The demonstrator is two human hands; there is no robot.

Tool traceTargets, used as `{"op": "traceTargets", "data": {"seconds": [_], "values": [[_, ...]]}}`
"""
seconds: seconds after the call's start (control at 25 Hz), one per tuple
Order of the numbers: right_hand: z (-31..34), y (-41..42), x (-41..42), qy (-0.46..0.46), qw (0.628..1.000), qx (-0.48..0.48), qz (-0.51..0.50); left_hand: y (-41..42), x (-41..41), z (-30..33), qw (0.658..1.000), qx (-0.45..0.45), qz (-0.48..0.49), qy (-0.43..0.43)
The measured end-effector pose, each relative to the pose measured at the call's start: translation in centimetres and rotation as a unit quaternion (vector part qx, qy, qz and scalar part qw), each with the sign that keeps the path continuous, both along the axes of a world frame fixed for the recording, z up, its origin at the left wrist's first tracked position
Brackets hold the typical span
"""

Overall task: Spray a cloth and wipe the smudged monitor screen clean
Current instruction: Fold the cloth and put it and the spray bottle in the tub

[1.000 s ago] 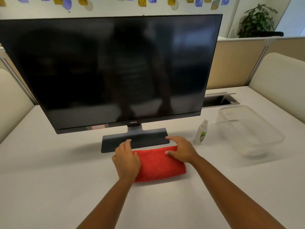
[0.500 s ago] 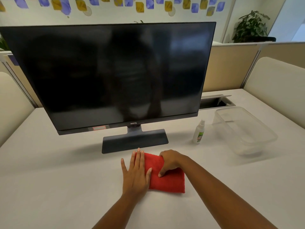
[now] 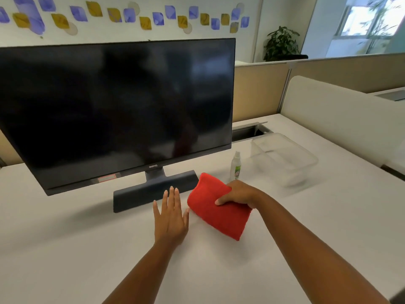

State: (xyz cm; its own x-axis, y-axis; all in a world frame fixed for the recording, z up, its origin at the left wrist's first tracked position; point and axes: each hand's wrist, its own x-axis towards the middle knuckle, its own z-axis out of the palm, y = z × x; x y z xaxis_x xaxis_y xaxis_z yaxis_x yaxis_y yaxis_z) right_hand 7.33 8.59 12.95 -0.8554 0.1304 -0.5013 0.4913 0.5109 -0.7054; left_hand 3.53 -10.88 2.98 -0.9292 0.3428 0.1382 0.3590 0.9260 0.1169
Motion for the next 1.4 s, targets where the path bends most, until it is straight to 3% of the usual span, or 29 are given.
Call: {"op": "traceTargets", "data": {"seconds": [0.24, 0.56, 0.84, 1.4], "values": [[5.2, 7.1, 2.3, 0.084, 0.975, -0.129, -0.161, 4.9, -0.6, 0.2, 0.999, 0.017, -0.024, -0.017], [8.9, 19.3, 0.1, 0.124, 0.955, -0.084, -0.256, 11.4, -2.9, -0.5, 0.999, 0.016, -0.014, -0.040], [6.7, 26.4, -3.9, 0.083, 0.958, -0.028, -0.274, 15.4, -5.1, -2.2, 0.996, 0.030, 0.015, -0.077], [1.4, 29.4, -7.9, 0.017, 0.981, 0.024, -0.192, 16.4, -5.7, -3.4, 0.997, 0.033, 0.035, -0.058]]}}
